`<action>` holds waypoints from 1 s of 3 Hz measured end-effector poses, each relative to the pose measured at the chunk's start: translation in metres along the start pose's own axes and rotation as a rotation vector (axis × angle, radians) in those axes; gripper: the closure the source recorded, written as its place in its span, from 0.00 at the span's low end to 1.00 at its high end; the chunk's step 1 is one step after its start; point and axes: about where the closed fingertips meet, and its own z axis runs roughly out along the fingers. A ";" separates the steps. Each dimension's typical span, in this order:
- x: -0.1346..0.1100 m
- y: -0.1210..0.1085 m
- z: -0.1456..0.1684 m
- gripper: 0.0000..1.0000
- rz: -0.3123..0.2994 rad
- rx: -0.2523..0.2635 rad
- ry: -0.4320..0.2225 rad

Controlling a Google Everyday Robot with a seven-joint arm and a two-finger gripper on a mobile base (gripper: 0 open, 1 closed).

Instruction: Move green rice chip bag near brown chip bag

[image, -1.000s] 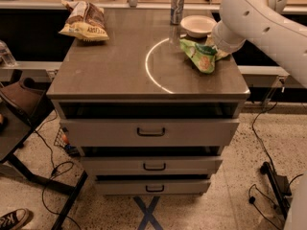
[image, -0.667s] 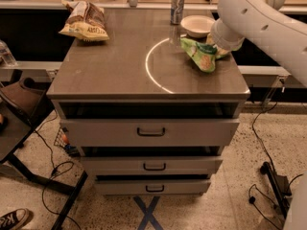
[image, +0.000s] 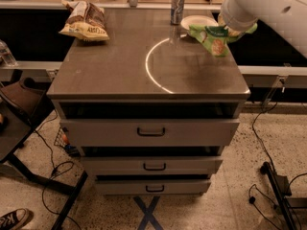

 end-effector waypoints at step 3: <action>-0.022 -0.063 -0.069 1.00 -0.046 0.216 -0.071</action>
Offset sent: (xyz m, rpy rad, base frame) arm -0.0285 0.0777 0.0758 0.0960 -0.1284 0.2204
